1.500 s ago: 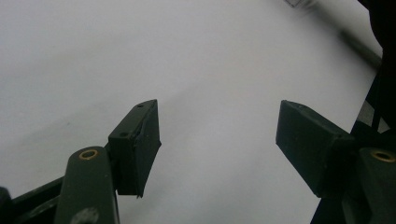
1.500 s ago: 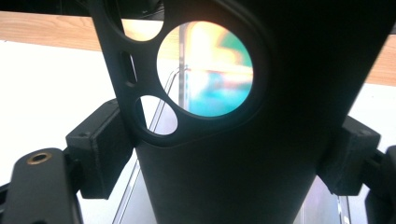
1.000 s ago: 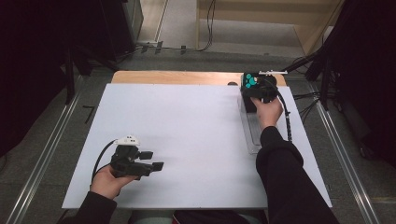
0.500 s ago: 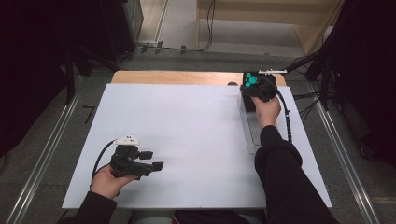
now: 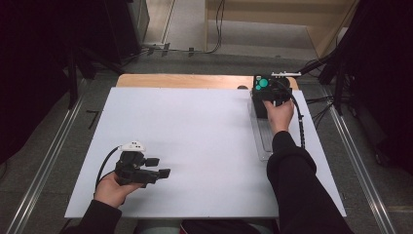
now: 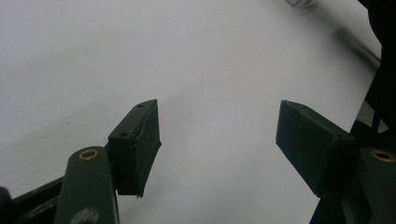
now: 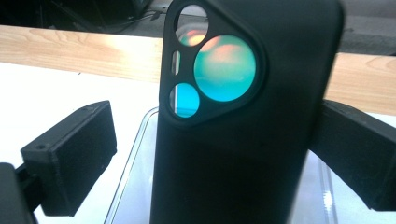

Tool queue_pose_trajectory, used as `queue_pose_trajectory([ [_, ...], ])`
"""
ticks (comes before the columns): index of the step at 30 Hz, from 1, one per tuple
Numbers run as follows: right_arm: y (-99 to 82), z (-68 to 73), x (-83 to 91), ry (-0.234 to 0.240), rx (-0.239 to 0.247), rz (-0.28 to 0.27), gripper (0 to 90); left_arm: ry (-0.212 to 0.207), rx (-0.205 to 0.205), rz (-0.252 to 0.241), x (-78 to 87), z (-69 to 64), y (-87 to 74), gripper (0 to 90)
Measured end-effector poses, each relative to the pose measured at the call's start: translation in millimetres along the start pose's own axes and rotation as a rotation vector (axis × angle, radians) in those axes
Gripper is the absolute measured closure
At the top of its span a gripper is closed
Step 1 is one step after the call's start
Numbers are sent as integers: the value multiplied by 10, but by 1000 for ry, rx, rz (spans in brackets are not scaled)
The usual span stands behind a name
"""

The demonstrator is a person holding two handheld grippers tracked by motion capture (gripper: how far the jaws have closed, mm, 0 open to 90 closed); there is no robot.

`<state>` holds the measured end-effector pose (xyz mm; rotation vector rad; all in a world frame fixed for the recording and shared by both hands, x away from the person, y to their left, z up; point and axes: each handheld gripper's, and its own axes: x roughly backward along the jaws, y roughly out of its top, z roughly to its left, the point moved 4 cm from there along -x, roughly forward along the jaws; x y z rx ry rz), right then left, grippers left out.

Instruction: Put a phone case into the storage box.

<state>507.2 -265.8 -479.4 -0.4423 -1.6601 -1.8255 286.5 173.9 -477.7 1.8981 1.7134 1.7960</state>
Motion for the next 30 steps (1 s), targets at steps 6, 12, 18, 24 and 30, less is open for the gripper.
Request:
queue_pose_trajectory([
  [6,48,11,126,25,-10,-11,0,-2,4,0,3,5,1,307],
  [12,55,114,360,89,-36,-12,0,0,3,-3,18,2,8,307],
  [18,-11,320,544,188,19,25,0,0,7,-5,36,15,21,307],
  [24,-120,520,677,285,60,53,1,-5,9,0,28,30,35,306],
  [30,-261,715,803,376,89,88,2,-10,6,5,27,36,57,306],
])
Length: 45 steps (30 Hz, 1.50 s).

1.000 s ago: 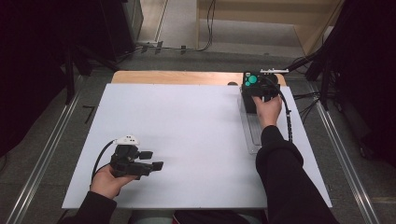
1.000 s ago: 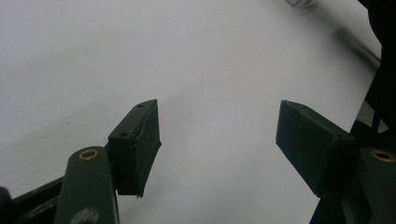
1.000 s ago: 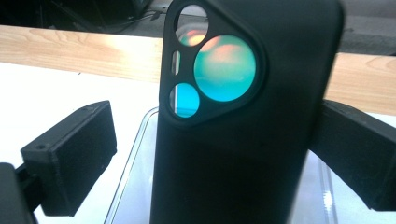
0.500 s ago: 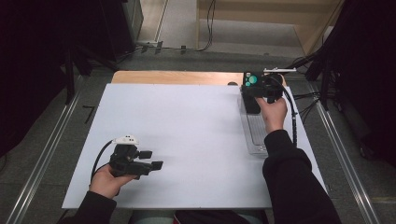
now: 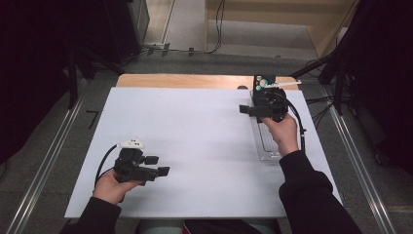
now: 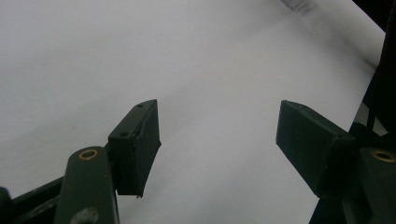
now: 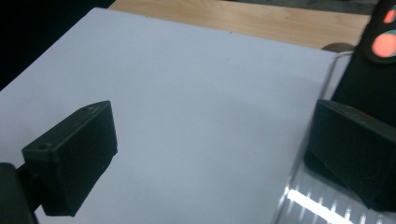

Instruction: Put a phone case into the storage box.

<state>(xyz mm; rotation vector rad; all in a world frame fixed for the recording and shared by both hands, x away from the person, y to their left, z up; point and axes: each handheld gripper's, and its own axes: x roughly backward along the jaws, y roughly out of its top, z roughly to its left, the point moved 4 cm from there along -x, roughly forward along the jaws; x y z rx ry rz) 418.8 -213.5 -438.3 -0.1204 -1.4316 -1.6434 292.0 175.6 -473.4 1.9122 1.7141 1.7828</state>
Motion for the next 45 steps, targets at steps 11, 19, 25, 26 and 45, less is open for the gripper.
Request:
queue_pose_trajectory([
  [11,-289,353,176,114,94,3,128,-6,-11,-7,40,42,-2,290],
  [19,-558,521,348,135,174,45,146,-7,-12,-8,31,55,-2,290],
  [25,-726,576,486,139,220,29,146,-6,-12,-2,13,42,-9,290],
  [26,-756,582,500,143,227,33,146,-6,-13,-1,12,43,-11,290],
  [45,-1335,595,611,151,250,154,146,-34,-29,3,-20,-43,-69,290],
])
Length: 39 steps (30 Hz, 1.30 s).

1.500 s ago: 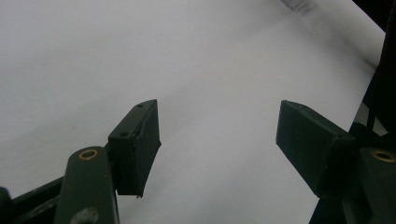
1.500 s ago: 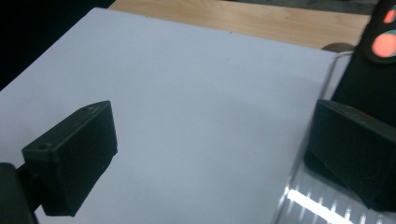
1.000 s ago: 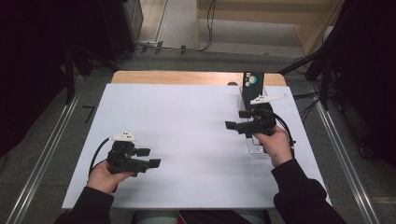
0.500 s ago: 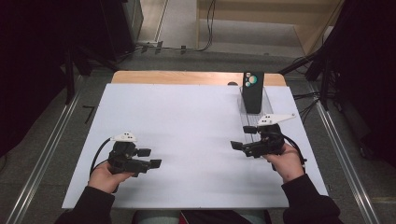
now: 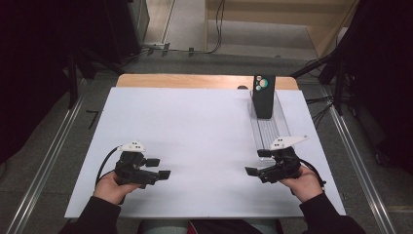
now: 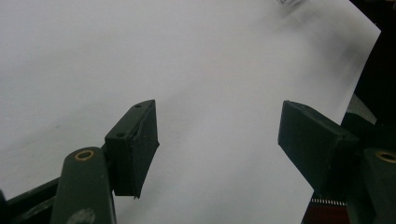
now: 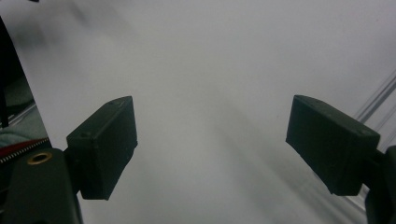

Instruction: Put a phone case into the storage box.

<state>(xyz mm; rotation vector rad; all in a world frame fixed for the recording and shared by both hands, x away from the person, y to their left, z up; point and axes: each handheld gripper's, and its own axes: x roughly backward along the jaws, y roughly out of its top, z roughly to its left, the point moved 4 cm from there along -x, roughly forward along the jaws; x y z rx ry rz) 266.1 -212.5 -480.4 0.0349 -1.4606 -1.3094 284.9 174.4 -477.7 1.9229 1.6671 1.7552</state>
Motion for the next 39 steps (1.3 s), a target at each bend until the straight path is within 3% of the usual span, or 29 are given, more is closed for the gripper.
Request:
queue_pose_trajectory([
  [13,-303,-51,0,-16,-11,66,146,-9,-4,8,15,12,-74,289],
  [22,-324,-113,-15,-30,-24,72,146,-11,0,14,4,34,-84,290],
  [39,-324,-96,-15,-17,-17,81,145,-14,0,21,-5,35,-94,289],
])
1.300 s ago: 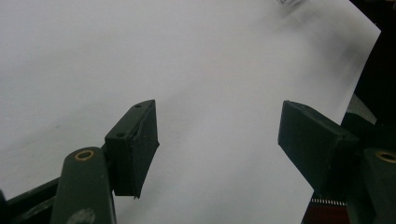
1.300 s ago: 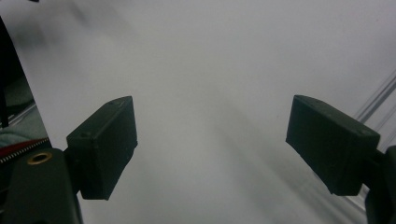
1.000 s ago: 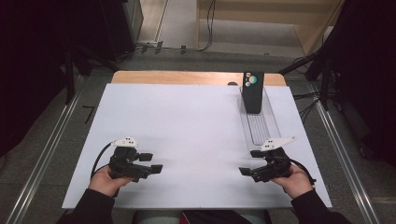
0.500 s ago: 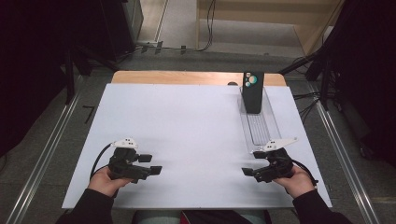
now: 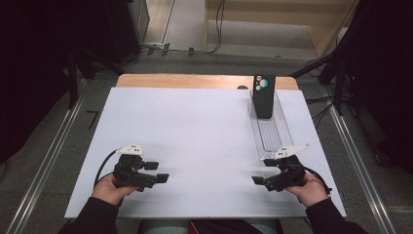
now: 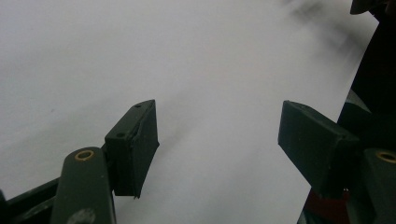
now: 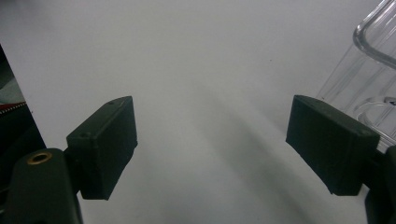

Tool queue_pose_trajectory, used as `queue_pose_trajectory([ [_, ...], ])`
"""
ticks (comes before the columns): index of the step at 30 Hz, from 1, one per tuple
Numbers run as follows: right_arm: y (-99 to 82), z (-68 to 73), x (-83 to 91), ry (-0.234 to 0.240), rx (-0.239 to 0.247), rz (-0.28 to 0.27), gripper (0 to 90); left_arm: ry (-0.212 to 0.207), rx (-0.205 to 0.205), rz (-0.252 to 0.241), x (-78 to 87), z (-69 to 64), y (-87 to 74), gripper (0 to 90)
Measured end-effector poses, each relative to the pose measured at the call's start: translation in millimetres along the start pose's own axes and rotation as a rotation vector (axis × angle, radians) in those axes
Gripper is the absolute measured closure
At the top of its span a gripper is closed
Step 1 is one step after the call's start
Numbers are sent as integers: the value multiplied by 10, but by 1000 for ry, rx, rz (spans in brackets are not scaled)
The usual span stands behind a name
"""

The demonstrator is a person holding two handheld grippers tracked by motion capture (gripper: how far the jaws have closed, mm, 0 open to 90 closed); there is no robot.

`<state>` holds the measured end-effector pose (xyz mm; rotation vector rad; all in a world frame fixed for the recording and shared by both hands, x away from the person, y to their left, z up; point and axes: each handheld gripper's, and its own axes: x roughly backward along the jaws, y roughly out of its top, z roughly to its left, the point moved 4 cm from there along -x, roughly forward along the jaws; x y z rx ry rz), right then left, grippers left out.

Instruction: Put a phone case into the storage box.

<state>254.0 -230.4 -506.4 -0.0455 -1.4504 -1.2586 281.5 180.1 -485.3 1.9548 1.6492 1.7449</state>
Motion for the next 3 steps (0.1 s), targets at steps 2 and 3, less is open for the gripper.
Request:
queue_pose_trajectory([
  [2,4,8,2,0,-4,-1,146,3,0,2,-2,2,-3,289],
  [3,8,18,5,3,-10,0,146,1,2,0,-4,4,-2,289],
])
